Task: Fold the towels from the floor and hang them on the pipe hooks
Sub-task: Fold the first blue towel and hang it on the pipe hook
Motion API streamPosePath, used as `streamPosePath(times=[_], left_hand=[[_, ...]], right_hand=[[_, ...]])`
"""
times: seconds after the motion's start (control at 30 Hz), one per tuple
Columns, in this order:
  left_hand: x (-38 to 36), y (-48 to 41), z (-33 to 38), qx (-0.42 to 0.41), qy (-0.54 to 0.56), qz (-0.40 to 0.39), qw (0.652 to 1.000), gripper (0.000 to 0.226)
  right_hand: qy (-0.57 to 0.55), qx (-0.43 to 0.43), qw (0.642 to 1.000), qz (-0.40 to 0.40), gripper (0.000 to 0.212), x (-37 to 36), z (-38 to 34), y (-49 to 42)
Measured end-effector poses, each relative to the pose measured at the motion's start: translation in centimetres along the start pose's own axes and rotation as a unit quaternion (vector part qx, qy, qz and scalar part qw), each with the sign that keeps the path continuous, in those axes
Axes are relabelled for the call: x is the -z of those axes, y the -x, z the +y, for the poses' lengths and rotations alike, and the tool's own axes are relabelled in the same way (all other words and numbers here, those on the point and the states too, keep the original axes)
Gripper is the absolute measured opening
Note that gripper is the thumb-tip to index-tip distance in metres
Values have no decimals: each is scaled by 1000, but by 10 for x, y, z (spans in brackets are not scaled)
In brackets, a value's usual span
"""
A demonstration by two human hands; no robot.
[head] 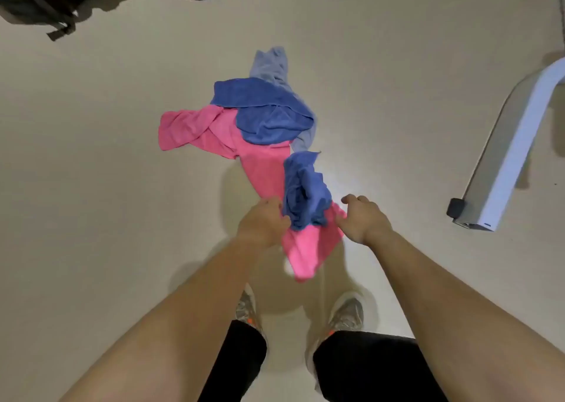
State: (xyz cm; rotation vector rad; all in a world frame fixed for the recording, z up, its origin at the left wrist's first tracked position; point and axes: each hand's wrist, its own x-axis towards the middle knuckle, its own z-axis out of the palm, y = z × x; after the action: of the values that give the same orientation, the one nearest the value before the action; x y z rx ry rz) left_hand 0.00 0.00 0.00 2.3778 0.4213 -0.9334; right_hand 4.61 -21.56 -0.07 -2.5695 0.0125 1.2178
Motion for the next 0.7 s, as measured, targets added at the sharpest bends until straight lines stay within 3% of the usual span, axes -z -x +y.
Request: streamPosePath(times=[0.2,0.37,0.43,0.57,0.7], left_hand=[[-90,-127,-38,8,47,4,999,42],[-119,-205,-53,-40,118,97,987,56],[-124,-227,-58,-76,107,94,987,51],[-121,-231,-59,-89,68,108,988,13],[-89,-185,-55,-69,77,103,989,9]], right_hand=[[-4,-6,1000,-17,59,-82,18,-139],[-82,33,994,70,58,-117,21,-219],[-100,77,988,95,47,-123,20,-237],[-88,83,989,91,5,-121,17,-240],[-100,73,990,69,8,-97,14,-194]])
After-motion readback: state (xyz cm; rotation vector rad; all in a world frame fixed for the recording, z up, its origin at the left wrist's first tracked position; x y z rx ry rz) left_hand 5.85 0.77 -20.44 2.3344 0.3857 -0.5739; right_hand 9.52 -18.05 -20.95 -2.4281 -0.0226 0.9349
